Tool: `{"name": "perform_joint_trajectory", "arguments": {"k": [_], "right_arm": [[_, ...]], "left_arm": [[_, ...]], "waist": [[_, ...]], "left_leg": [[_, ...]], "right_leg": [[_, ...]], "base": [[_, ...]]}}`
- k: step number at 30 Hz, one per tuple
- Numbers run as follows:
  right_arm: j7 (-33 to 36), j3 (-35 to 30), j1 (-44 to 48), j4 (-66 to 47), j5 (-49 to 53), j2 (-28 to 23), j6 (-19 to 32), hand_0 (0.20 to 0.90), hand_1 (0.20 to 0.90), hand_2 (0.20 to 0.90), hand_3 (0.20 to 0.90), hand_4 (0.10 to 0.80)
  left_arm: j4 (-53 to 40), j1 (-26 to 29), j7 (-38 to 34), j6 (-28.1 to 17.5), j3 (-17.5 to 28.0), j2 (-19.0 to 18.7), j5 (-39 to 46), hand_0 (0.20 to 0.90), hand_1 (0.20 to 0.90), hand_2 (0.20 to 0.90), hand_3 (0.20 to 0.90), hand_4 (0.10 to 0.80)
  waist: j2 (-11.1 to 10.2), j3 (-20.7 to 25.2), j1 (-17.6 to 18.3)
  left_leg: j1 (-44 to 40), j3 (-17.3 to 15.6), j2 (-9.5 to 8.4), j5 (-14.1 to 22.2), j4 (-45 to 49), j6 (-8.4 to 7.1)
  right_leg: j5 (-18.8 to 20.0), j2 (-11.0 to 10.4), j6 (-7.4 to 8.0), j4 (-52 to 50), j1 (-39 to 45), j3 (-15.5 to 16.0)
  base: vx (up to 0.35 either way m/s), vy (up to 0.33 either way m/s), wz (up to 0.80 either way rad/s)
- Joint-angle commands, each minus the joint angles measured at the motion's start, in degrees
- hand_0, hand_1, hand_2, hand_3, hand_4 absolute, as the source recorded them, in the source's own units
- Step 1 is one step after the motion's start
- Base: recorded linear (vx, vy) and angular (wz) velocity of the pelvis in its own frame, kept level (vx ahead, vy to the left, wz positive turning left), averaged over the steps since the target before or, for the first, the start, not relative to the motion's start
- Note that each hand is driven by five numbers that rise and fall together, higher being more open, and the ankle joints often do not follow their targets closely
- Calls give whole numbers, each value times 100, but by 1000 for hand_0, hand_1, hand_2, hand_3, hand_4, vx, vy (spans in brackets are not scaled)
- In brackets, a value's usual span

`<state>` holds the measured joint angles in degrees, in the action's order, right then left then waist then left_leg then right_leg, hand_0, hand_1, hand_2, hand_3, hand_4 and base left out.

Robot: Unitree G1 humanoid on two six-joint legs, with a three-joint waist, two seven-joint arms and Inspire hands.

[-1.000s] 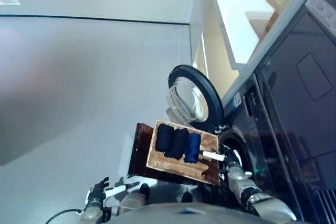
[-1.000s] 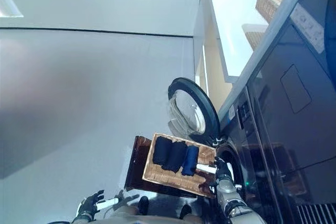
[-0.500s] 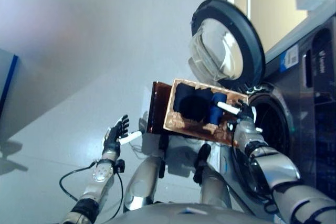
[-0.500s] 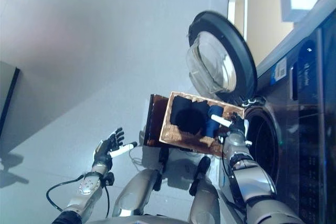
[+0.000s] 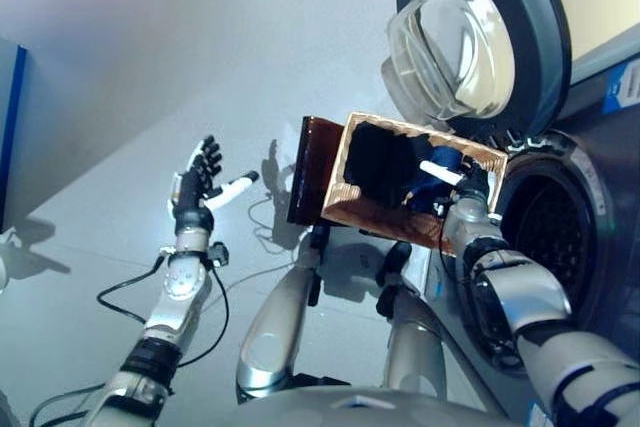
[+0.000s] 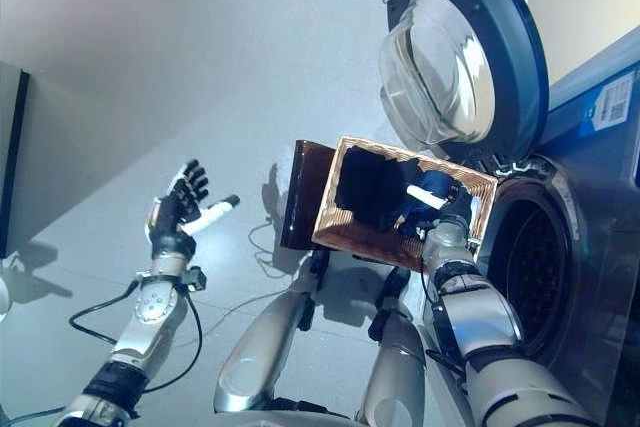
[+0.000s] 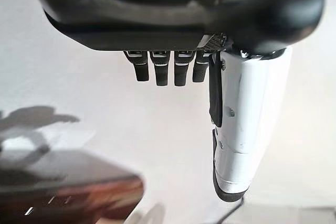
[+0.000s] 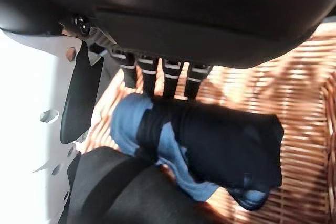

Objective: Pick up the clothes and place them into the washing machine

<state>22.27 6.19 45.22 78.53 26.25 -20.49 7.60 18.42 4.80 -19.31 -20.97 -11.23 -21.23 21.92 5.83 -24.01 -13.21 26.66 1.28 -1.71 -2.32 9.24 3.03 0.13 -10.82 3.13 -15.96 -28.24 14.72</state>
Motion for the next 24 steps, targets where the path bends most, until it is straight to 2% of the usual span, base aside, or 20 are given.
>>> {"name": "perform_joint_trajectory", "arguments": {"k": [1,15,16,17,23,24], "right_arm": [[264,-39,64,127,-162,-257,186,900,900,900,900,800],[529,27,219,112,-320,-447,165,900,900,900,900,800],[552,39,254,108,-320,-450,171,900,900,900,900,800],[561,44,271,103,-313,-455,169,900,900,900,900,800],[563,112,473,100,-324,-529,163,900,900,900,900,800],[574,157,597,104,-336,-556,165,713,713,713,713,667]], "left_arm": [[-544,-270,-314,-593,213,-300,-211,900,900,900,900,800],[-727,-502,-419,-561,179,-261,-21,900,900,900,900,800],[-741,-520,-437,-554,183,-259,-30,900,900,900,900,800],[-759,-529,-450,-556,192,-247,-20,900,900,900,900,800],[-755,-510,-526,-540,202,-246,-34,900,900,900,900,800],[-708,-493,-546,-549,211,-249,-26,900,900,900,900,800]], "waist": [[60,292,13],[224,25,127],[234,12,121],[232,32,111],[286,-14,79],[302,-27,63]], "left_leg": [[481,138,52,0,378,-425],[930,56,8,-52,496,-362],[998,66,0,-54,517,-362],[958,93,-2,98,513,-389],[1167,92,-39,82,528,-386],[1247,85,-52,73,535,-390]], "right_leg": [[25,-391,306,-223,45,-166],[115,-400,295,-301,-451,-301],[107,-412,296,-328,-497,-300],[-38,-413,347,-354,-472,-334],[-41,-451,359,-418,-691,-350],[-30,-469,364,-423,-756,-344]], "base": [[-15,40,-4],[-36,22,-5],[89,-8,-1],[89,-4,4],[17,6,3],[10,18,6]]}}
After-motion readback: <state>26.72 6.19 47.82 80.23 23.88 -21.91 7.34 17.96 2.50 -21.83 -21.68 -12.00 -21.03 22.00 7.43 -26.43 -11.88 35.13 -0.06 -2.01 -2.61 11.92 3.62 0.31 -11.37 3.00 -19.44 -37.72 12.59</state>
